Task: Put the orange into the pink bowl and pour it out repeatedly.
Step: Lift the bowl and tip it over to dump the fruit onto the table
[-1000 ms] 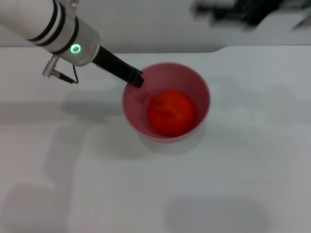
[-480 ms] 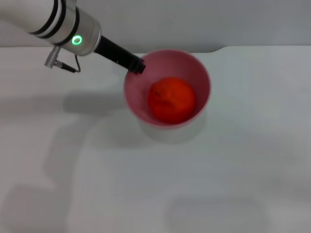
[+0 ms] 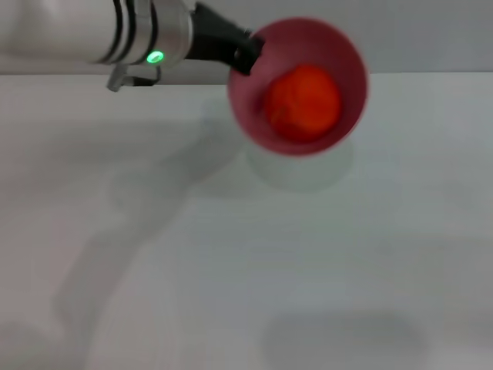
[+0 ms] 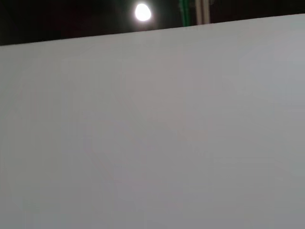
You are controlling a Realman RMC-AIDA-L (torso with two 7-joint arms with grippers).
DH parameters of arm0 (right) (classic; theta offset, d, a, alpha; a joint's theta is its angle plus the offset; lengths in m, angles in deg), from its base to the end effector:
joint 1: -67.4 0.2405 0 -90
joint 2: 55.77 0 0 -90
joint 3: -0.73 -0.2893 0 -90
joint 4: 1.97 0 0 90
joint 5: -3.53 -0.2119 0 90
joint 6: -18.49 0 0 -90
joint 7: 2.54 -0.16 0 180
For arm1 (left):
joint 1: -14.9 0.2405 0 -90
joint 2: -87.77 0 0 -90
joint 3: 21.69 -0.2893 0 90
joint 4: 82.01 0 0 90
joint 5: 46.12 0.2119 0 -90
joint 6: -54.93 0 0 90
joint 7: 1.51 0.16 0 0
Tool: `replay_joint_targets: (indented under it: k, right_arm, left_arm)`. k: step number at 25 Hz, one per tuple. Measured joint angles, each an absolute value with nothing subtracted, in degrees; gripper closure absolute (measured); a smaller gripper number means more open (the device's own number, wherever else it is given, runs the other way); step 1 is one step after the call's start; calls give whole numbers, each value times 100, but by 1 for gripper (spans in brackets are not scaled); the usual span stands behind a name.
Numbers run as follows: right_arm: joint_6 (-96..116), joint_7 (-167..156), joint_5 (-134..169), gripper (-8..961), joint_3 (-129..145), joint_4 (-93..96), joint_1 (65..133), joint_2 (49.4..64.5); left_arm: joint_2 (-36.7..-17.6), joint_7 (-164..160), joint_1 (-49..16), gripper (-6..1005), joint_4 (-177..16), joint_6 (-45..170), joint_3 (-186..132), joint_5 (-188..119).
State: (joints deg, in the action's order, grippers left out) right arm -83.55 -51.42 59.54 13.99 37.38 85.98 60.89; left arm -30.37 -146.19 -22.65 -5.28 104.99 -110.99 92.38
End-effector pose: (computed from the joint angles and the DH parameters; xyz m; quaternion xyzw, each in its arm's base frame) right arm 0.3238 0.2858 0.2043 -0.5821 -0.0624 0.5000 0.6381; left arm -0.1118 0.4468 -0.0408 -0.9270 -0.1690 -0.0591 0.3296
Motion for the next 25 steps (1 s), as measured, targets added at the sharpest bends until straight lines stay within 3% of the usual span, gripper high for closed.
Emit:
replay_joint_targets:
  k: [6, 11, 18, 25]
  right_arm:
    - [-8352, -5344, 5948, 462, 1285, 3727, 8515, 6144]
    - [-8350, -5451, 5949, 462, 1305, 3714, 8502, 6225]
    - [-8389, -5723, 5951, 463, 1338, 3727, 8613, 6244]
    - [-8370, -5761, 6003, 463, 1384, 3695, 8757, 6244]
  left_arm:
    - [-3028, -14006, -1119, 957, -87, 7846, -12526, 9260]
    - [-3039, -13392, -602, 957, -581, 5373, -13559, 9284]
    - [-3061, -13242, -627, 957, -1959, 1954, -14837, 9289]
    - [-3077, -13249, -737, 957, -2526, 506, -15486, 9291]
